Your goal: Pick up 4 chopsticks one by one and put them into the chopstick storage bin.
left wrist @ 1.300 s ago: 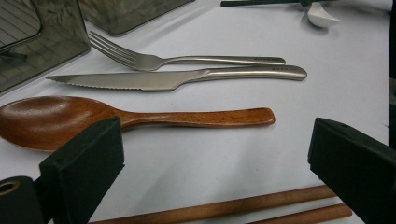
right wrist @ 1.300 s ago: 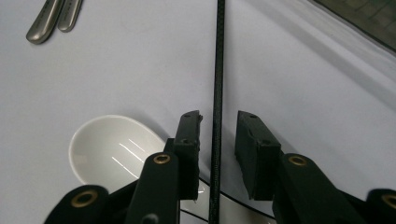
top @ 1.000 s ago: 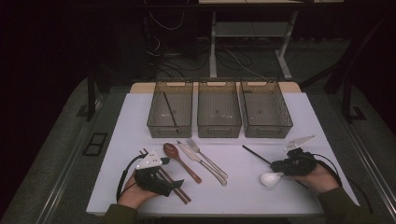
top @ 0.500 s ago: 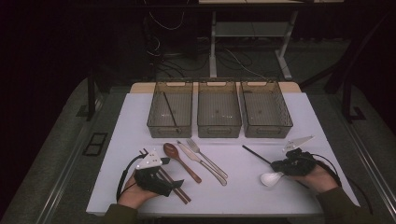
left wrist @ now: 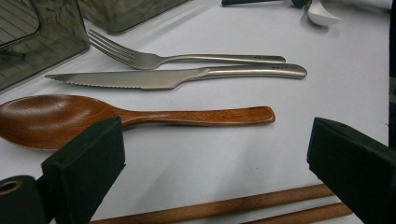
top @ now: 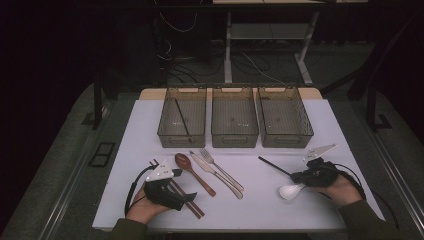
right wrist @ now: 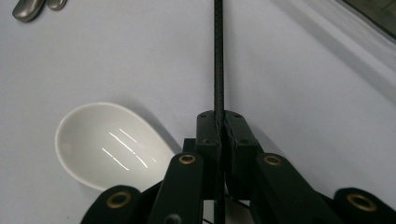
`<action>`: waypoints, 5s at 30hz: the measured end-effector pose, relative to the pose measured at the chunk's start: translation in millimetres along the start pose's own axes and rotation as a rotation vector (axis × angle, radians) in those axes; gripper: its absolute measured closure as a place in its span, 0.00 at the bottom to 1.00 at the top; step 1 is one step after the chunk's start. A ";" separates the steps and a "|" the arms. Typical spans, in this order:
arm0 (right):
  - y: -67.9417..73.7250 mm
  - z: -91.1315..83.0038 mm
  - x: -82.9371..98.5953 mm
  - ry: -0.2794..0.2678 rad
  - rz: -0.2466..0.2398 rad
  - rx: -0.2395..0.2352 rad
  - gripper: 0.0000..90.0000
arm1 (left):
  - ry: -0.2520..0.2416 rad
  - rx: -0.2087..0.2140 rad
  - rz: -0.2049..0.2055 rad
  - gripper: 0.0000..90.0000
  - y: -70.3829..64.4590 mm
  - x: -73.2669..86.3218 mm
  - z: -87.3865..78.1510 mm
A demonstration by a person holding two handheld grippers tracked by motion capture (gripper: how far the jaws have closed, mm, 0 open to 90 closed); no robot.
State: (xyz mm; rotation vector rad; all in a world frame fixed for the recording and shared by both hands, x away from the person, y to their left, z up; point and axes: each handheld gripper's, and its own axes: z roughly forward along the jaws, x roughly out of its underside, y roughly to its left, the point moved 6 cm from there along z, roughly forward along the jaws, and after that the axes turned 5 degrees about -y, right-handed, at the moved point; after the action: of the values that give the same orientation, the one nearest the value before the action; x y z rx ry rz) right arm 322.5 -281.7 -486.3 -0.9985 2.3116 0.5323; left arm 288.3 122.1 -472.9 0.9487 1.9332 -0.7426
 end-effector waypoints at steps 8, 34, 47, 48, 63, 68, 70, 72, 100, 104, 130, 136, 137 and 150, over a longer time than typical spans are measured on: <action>-1.4 -4.8 -5.7 -0.040 0.019 -0.015 0.95 | -0.001 0.000 -0.002 0.04 -0.3 0.0 0.2; 11.7 -6.0 -44.0 -0.125 -0.001 -0.081 0.95 | -0.002 -0.006 0.000 0.03 0.4 -0.3 0.0; 15.3 -1.3 -71.4 -0.158 -0.013 -0.098 0.95 | 0.001 -0.017 -0.013 0.00 2.1 0.6 1.4; 15.9 -1.0 -73.7 -0.161 -0.012 -0.101 0.95 | 0.002 -0.017 -0.013 0.00 2.1 0.8 1.6; 22.1 8.3 -102.7 -0.184 -0.024 -0.121 0.95 | 0.004 -0.013 -0.005 0.00 1.4 0.7 2.0; 26.4 14.0 -113.0 -0.186 -0.030 -0.128 0.95 | 0.000 -0.013 -0.005 0.00 1.0 0.3 1.7; 28.3 16.3 -116.9 -0.183 -0.031 -0.129 0.95 | 0.000 -0.011 -0.004 0.00 0.4 0.1 2.0; 29.4 18.6 -120.7 -0.183 -0.041 -0.126 0.95 | 0.002 -0.010 -0.003 0.00 0.1 0.1 2.3; 39.0 57.0 -196.5 -0.162 -0.040 -0.097 0.95 | -0.006 -0.004 -0.013 0.00 -0.3 -0.7 2.7; 41.4 62.4 -208.7 -0.157 -0.035 -0.096 0.95 | -0.003 -0.003 -0.010 0.00 -0.3 -0.6 2.5; 44.6 108.5 -269.8 -0.121 -0.015 -0.054 0.95 | -0.017 0.008 -0.011 0.00 -1.6 -2.0 2.5; 46.5 125.7 -285.1 -0.095 -0.008 -0.031 0.95 | -0.019 0.011 -0.010 0.00 -1.5 -2.2 2.0; 47.0 128.7 -287.6 -0.093 -0.010 -0.028 0.95 | -0.017 0.010 -0.007 0.00 -1.3 -2.1 1.8; 49.5 165.0 -316.1 -0.064 0.007 -0.002 0.95 | -0.025 0.017 -0.008 0.00 -1.2 -2.9 1.2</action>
State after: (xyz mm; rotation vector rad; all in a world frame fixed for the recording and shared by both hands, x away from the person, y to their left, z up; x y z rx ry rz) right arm 519.3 8.9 -406.4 -0.9602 2.2593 0.5612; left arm 288.9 119.5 -470.8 0.9380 1.9124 -0.7733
